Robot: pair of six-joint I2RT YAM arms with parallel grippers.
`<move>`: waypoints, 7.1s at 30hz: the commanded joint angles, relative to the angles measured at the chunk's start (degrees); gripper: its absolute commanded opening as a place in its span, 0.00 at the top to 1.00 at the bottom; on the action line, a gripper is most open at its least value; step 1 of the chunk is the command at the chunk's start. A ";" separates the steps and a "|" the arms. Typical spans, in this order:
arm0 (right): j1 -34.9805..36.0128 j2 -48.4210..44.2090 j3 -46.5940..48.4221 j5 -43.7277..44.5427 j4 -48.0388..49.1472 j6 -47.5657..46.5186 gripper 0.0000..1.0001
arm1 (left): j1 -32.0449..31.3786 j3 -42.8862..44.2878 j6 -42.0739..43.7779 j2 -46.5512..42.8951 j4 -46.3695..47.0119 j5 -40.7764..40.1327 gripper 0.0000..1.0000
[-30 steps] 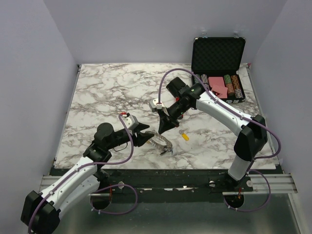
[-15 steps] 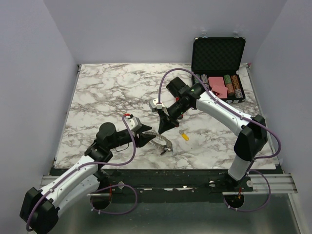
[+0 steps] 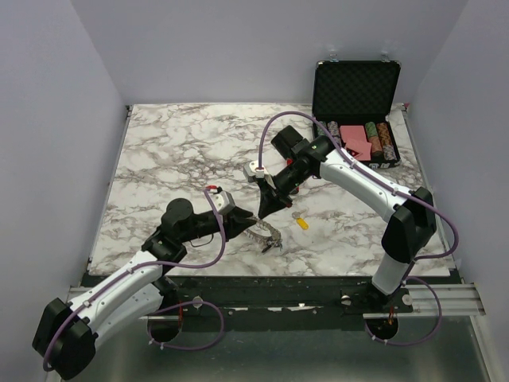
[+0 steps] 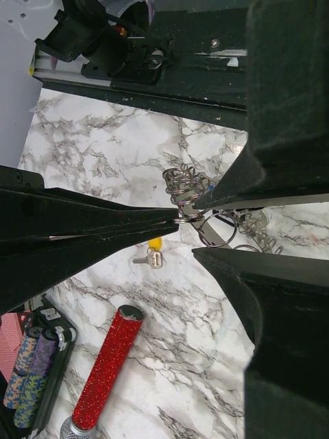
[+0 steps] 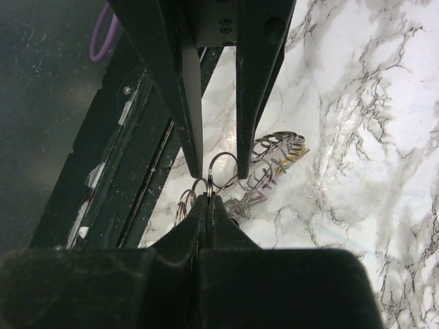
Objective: Put the keys on the keyring
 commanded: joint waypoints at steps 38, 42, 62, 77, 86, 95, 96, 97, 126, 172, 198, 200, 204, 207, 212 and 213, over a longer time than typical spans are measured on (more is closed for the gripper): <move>0.30 0.41 1.53 -3.81 -0.01 1.05 1.00 | -1.50 3.11 -0.41 3.76 1.95 2.04 0.84; 0.30 0.41 1.53 -3.90 -0.01 1.05 1.00 | -1.59 3.20 -0.15 4.02 1.69 2.12 0.95; 0.03 -1.52 -0.40 -5.48 4.74 7.02 0.62 | -1.68 -1.02 -2.96 -3.18 3.18 -3.68 1.00; -3.48 -6.79 -10.86 -11.19 20.72 18.44 0.39 | -1.76 -6.03 -8.85 -7.40 11.53 -4.12 1.00; -2.69 -5.12 -11.83 -12.24 24.78 22.85 0.62 | -1.85 -5.94 -9.55 -7.31 11.88 -4.38 1.00; -1.64 -5.30 -12.36 -12.34 24.16 21.79 0.71 | -1.76 -5.77 -9.64 -7.58 11.18 -5.61 1.00; -1.46 -5.21 -12.45 -12.33 23.99 21.53 0.72 | -1.76 -5.77 -9.64 -7.66 11.09 -5.70 1.00; -1.37 -5.21 -12.36 -12.25 23.64 21.27 0.73 | -1.85 -5.85 -9.73 -7.75 11.09 -5.87 1.00; 0.30 -5.21 -9.72 -8.38 16.96 14.76 1.00 | -1.76 -6.56 -14.12 -18.99 2.40 -18.43 0.14; -0.84 -5.04 -9.20 -7.06 15.73 13.79 1.00 | -1.76 -6.73 -13.42 -36.05 -8.25 -31.80 0.01; -0.85 -3.98 -6.82 -6.53 10.01 7.99 1.00 | -1.67 0.56 -11.75 -29.73 -17.38 -35.41 0.01; -0.76 -3.98 -6.65 -6.53 9.84 7.91 1.00 | -1.67 0.30 -12.01 -29.99 -16.95 -35.23 0.01; -0.76 -3.81 -6.56 -6.36 9.75 7.73 0.99 | -1.67 -1.37 -11.05 -31.48 -13.97 -33.74 0.01; -0.76 -3.72 -6.38 -6.18 9.40 7.55 1.00 | -1.67 -3.30 -10.79 -32.36 -10.36 -30.67 0.01; -0.84 -3.89 -6.21 -6.44 8.78 6.85 1.00 | -1.67 -4.53 -10.70 -32.36 -7.19 -27.24 0.01; -0.76 -3.81 -6.21 -6.44 8.87 6.76 1.00 | -1.67 -4.71 -10.78 -32.36 -6.84 -26.80 0.01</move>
